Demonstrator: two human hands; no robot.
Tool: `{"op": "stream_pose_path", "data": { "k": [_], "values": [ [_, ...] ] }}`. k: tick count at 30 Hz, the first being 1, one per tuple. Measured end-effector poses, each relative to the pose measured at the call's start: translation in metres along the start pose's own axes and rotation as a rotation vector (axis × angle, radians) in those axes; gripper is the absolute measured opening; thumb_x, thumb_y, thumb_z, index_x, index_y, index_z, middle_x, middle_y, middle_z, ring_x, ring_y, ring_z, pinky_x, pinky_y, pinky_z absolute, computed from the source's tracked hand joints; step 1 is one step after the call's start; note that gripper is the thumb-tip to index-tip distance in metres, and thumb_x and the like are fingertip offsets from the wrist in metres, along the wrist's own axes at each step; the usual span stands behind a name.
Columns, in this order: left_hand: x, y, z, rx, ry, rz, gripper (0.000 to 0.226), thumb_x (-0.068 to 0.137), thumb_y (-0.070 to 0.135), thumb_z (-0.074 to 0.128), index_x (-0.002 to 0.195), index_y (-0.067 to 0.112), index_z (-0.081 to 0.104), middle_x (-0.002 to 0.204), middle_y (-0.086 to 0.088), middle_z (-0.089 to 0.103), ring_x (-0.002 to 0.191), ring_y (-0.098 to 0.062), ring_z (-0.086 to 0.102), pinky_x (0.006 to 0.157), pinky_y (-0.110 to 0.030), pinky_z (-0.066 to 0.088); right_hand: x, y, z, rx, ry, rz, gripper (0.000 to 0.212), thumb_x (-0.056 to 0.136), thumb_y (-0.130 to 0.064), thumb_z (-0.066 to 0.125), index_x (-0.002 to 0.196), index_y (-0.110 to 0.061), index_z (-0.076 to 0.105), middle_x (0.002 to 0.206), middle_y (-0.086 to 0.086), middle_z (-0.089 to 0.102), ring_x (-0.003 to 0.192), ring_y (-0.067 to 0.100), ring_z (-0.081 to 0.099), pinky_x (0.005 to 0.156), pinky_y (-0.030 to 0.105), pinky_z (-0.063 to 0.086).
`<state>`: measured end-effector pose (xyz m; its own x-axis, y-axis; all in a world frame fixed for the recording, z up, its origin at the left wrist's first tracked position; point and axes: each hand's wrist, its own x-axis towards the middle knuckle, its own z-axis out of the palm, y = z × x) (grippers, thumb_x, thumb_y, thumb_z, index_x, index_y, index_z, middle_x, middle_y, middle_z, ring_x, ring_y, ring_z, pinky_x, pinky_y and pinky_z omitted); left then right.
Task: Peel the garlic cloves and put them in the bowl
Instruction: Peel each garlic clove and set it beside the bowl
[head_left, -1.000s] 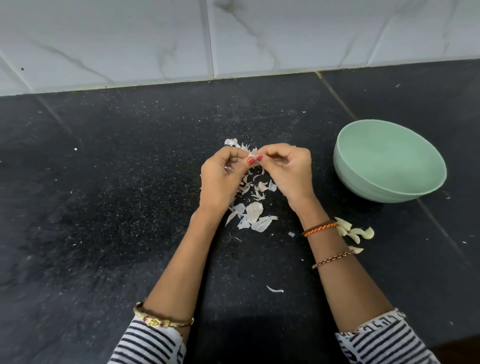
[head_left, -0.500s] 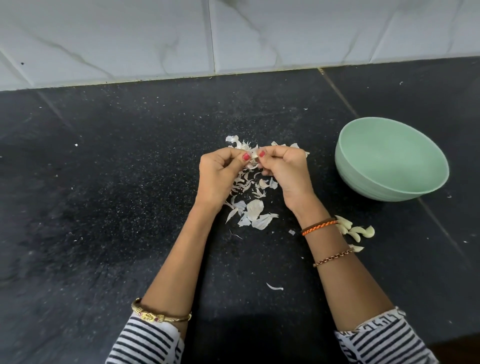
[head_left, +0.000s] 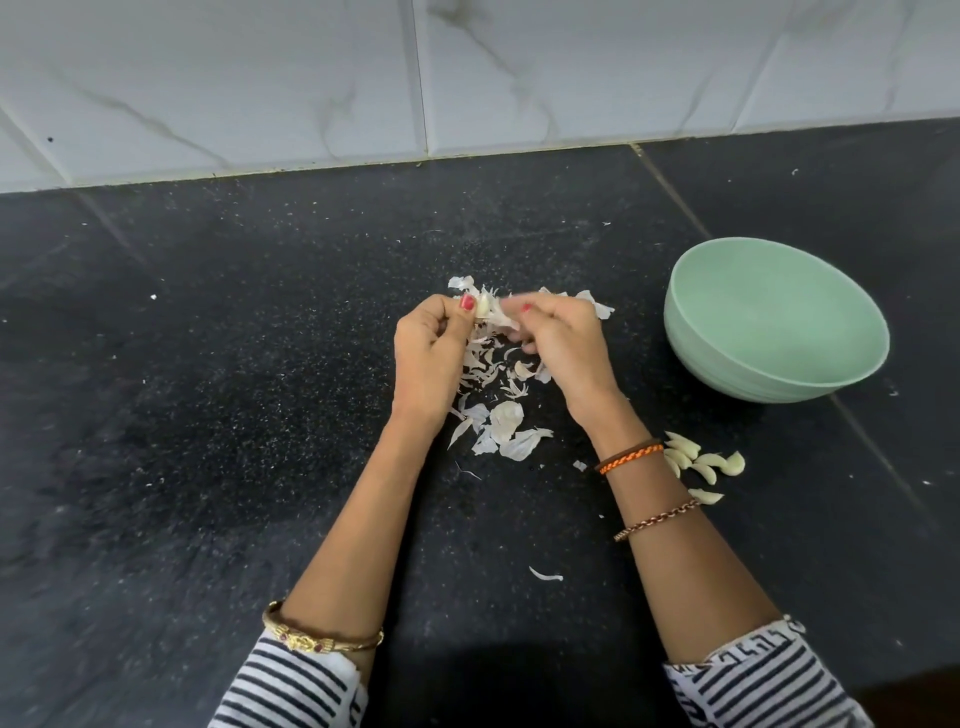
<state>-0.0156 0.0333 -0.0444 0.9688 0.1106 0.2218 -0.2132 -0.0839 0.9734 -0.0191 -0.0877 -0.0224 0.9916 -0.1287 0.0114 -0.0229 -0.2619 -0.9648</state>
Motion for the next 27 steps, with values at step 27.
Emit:
{"op": "stream_pose_path", "data": {
  "k": [27],
  "values": [
    [-0.003, 0.003, 0.006, 0.197, 0.076, 0.082, 0.05, 0.094, 0.011, 0.049, 0.05, 0.021, 0.026, 0.045, 0.013, 0.027, 0.043, -0.004, 0.024, 0.046, -0.021, 0.023, -0.006, -0.001, 0.01, -0.082, 0.3, -0.337, 0.011, 0.088, -0.012, 0.055, 0.083, -0.014, 0.065, 0.07, -0.016, 0.058, 0.07, 0.008, 0.059, 0.067, 0.027, 0.05]
  ]
}}
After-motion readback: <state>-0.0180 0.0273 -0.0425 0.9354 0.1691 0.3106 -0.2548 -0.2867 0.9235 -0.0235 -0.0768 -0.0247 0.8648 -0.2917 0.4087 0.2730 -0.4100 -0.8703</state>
